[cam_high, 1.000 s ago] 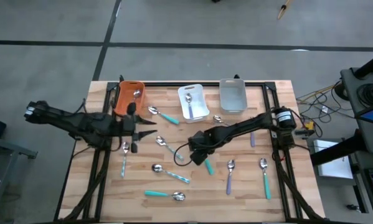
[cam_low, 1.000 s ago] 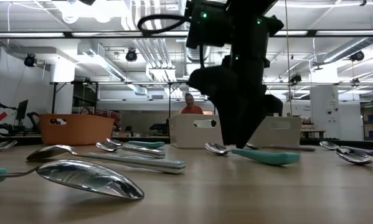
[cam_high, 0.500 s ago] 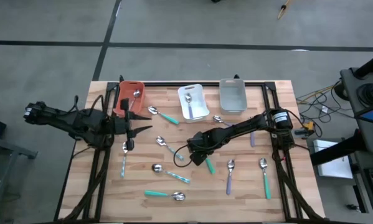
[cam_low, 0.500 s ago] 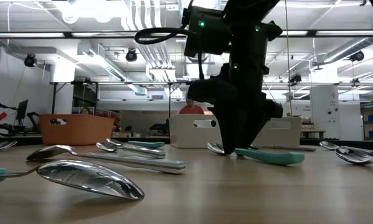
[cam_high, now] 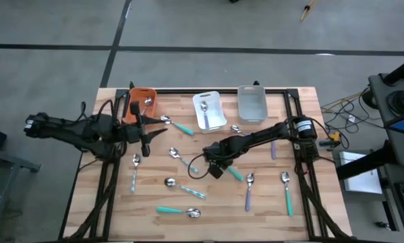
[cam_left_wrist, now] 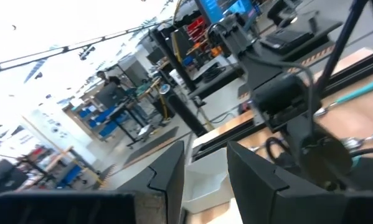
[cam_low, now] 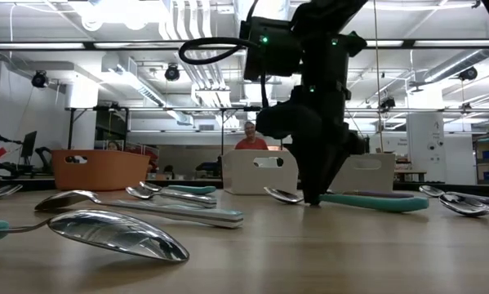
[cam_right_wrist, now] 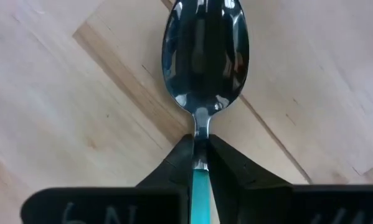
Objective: Sort silverware by color (type)
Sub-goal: Put the blue spoon into the gray bin
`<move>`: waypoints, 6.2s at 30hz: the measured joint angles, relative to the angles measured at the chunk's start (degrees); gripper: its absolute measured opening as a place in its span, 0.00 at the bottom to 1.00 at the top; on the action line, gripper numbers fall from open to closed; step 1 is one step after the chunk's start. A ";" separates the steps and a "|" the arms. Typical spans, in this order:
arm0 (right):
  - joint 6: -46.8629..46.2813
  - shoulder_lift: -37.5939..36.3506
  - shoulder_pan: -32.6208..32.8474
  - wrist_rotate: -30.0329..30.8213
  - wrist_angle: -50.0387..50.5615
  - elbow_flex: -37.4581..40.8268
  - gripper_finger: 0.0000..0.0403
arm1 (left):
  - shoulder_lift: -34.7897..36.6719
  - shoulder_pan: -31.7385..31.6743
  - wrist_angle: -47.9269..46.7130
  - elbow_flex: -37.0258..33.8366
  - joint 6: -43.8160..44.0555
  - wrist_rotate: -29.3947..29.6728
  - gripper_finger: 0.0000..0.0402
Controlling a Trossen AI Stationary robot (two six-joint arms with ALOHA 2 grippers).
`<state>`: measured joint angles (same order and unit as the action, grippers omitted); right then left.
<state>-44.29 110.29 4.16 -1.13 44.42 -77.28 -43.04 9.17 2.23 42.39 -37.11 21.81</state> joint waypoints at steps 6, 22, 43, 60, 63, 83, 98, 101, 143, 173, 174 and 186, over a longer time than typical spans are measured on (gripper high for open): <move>4.79 -5.98 -2.98 -4.01 1.71 0.17 0.05 | -1.95 -7.64 1.86 0.00 -3.39 -6.66 0.26; 11.59 -24.66 -27.47 -7.15 0.59 0.10 0.05 | -7.33 -38.46 4.46 0.94 2.17 -34.61 0.26; 22.03 -18.82 -52.50 -16.46 13.54 0.02 0.05 | -28.19 -62.19 32.91 0.92 6.80 -37.86 0.26; 21.90 -15.57 -55.09 -13.40 14.26 -0.42 0.05 | -32.31 -64.78 41.82 0.87 9.19 -37.82 0.26; 22.56 -15.57 -55.95 -13.48 14.46 -2.28 0.05 | -32.30 -64.78 41.79 0.87 9.20 -37.80 0.26; 36.02 -6.84 -56.69 -10.78 19.91 -10.23 0.05 | -31.98 -64.78 37.18 0.87 16.69 -37.36 0.26; 33.81 -5.40 -56.67 -7.19 19.62 -10.21 0.05 | -31.89 -64.78 36.25 0.87 14.94 -37.36 0.26; 33.85 -5.38 -56.67 -6.34 19.59 -10.18 0.05 | -31.89 -64.81 36.25 0.87 14.94 -37.36 0.26; 37.44 -5.16 -55.27 -6.27 14.23 -9.92 0.08 | -31.87 -64.81 36.29 0.87 20.66 -37.36 0.26; 38.38 -5.19 -55.27 -6.31 20.58 -9.92 0.08 | -31.85 -62.97 35.87 0.87 41.27 -54.36 0.26; 38.42 -5.19 -55.27 -6.31 20.25 -9.92 0.08 | -31.85 -62.87 35.87 0.87 41.25 -54.36 0.26; 37.35 -5.19 -55.29 -6.31 18.99 -9.92 0.08 | -31.85 -62.82 35.87 0.87 40.03 -54.36 0.26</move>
<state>-6.94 105.10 -51.13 -7.44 63.41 -87.20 -74.89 -53.65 38.11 43.27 2.92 -32.56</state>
